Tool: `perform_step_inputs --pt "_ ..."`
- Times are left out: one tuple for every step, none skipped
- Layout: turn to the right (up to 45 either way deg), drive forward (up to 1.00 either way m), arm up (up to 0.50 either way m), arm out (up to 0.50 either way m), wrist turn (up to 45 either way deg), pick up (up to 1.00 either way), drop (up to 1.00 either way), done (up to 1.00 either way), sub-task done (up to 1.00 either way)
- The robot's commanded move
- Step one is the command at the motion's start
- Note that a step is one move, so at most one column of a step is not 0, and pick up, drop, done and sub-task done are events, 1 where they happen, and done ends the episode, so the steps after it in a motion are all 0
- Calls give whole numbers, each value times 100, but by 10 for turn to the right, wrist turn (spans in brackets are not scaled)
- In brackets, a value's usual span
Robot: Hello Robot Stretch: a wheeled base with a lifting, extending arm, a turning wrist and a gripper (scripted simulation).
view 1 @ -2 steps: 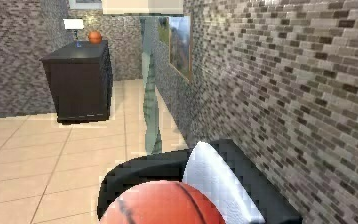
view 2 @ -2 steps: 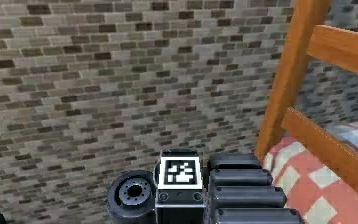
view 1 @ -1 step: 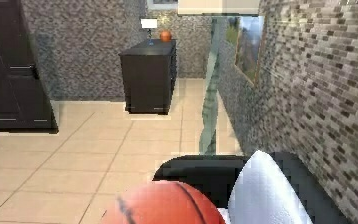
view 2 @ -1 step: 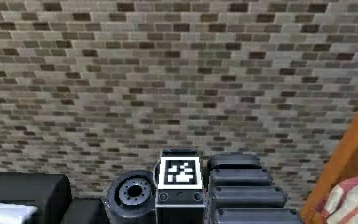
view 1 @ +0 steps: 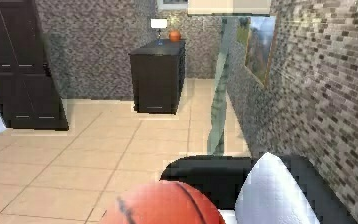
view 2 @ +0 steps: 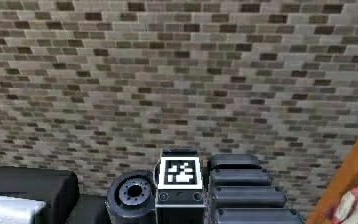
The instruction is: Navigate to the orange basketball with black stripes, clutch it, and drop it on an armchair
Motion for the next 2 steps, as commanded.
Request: perform_step_inputs --pt "-450 0 0 0 0 0 0 0 0" --pt "-300 0 0 0 0 0 0 0 0"
